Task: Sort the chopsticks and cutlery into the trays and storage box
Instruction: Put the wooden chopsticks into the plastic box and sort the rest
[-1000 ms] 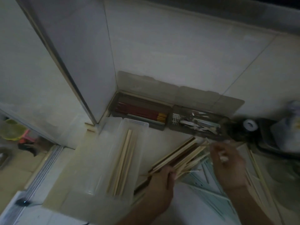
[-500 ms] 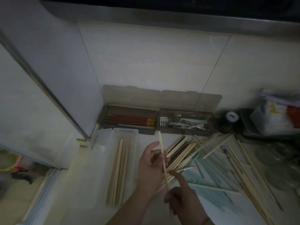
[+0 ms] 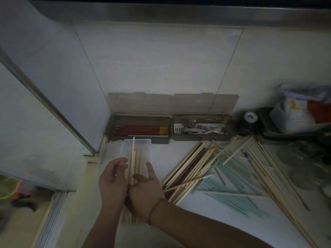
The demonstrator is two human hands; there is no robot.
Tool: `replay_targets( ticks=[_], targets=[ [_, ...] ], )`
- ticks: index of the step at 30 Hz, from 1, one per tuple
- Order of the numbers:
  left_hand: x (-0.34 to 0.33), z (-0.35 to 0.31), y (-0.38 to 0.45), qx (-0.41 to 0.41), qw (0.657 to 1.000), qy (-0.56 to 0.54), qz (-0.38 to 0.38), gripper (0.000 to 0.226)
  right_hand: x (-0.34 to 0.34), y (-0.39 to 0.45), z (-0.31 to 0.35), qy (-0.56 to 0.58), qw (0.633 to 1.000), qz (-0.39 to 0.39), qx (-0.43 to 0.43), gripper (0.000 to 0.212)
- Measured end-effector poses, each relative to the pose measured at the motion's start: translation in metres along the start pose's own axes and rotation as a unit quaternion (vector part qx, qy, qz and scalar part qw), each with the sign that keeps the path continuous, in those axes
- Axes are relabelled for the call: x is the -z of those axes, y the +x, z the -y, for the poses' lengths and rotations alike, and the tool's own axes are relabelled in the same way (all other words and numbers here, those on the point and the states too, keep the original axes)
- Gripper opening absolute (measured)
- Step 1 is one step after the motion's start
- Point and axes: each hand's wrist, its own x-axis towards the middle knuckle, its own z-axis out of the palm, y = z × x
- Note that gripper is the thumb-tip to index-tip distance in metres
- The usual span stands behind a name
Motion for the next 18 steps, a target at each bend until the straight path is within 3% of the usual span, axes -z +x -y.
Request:
replay_targets(
  ticks=[4,7,9,13,16,18],
  targets=[
    [0.000,0.002,0.001,-0.023,0.999,0.024,0.021,0.024,-0.006,-0.001,0.001,-0.078,0.989,0.117,0.049,0.029],
    [-0.007,0.004,0.003,-0.019,0.999,0.027,0.035,0.010,-0.011,0.000,0.000,-0.095,0.983,0.150,0.047,0.036],
    [-0.013,0.006,0.004,-0.015,0.998,0.030,0.045,0.017,-0.016,0.003,-0.001,-0.099,0.983,0.148,0.045,0.042],
    [-0.024,0.003,0.001,-0.019,0.996,0.031,0.082,0.018,-0.023,-0.011,-0.020,-0.006,0.997,0.045,0.068,0.040],
    [-0.035,-0.003,-0.008,-0.070,0.992,0.058,0.089,0.020,-0.025,-0.050,-0.062,0.133,0.975,-0.172,0.052,0.021],
    [-0.045,-0.005,-0.018,-0.113,0.984,0.084,0.109,0.016,-0.033,-0.089,-0.102,0.134,0.951,-0.274,-0.041,0.015]
  ],
)
